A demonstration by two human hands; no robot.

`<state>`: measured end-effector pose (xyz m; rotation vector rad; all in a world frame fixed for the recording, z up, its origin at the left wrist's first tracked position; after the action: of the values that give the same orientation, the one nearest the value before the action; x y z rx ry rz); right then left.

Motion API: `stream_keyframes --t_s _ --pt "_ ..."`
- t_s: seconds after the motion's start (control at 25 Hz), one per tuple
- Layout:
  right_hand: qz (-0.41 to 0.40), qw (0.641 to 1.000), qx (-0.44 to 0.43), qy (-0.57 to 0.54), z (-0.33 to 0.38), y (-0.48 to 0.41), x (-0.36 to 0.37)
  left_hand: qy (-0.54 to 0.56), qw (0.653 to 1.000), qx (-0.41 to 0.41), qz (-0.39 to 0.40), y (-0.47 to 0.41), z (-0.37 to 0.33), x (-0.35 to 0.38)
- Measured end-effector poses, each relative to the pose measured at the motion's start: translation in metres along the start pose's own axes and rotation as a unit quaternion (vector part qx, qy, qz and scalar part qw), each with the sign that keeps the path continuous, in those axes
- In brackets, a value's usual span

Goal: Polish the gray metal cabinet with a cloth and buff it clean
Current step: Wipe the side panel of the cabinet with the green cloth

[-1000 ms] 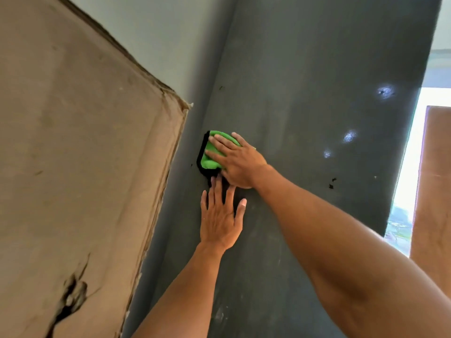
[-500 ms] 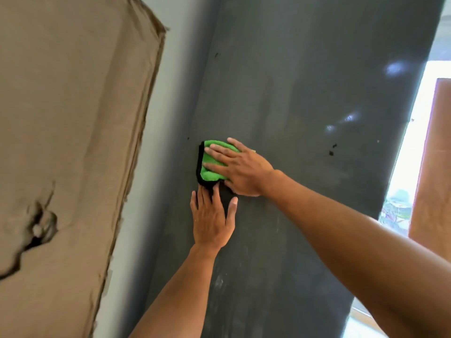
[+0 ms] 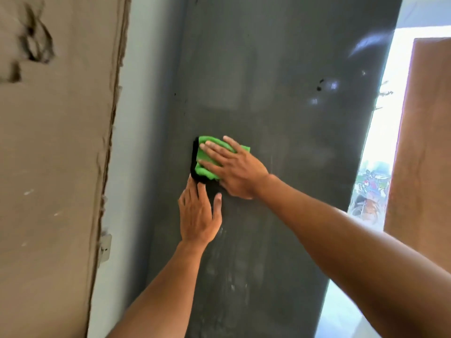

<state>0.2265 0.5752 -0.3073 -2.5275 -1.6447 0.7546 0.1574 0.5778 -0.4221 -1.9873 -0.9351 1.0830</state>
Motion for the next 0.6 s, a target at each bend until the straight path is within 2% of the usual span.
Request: stream_keyframes --t_s 0.08,0.12,0.24,0.32,0.36,0.48,0.56,0.6 --pt "0.031 0.998 -0.052 0.017 -0.004 0.006 0.003 -0.006 1.000 0.013 0.018 0.011 0.004 0.005" --pt "0.022 0.999 -0.036 0.022 -0.024 0.003 -0.006 -0.002 1.000 0.021 0.013 0.009 0.001 0.002" --pt "-0.028 0.991 0.128 -0.021 -0.105 -0.015 -0.035 0.026 0.999 0.013 -0.012 -0.007 -0.004 -0.008" --pt "-0.041 0.984 0.166 -0.046 -0.103 -0.009 -0.036 0.031 0.999 -0.013 -0.029 -0.005 0.001 -0.006" --pt "-0.045 0.986 0.154 -0.047 -0.081 -0.003 -0.028 0.035 0.999 -0.025 -0.031 0.000 0.004 -0.003" --pt "-0.022 0.999 0.020 -0.019 0.029 0.037 0.020 0.045 0.998 -0.039 -0.026 0.037 0.003 0.018" --pt "0.024 0.997 -0.067 0.010 0.045 0.057 0.032 0.045 0.999 -0.022 -0.012 0.058 -0.006 0.028" --pt "0.018 0.994 -0.106 -0.011 0.031 0.058 0.020 0.038 0.999 -0.013 -0.006 0.061 -0.009 0.030"
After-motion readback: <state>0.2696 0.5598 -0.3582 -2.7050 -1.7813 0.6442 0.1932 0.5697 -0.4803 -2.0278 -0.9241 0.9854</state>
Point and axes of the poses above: each hand's wrist, its own y-axis away from the middle knuckle, its own x-axis out of the palm, z = x × y, the point moved 8 cm from there along -y, towards the middle knuckle, and after that the axes turned 12 degrees about z, right-handed, at the moved point
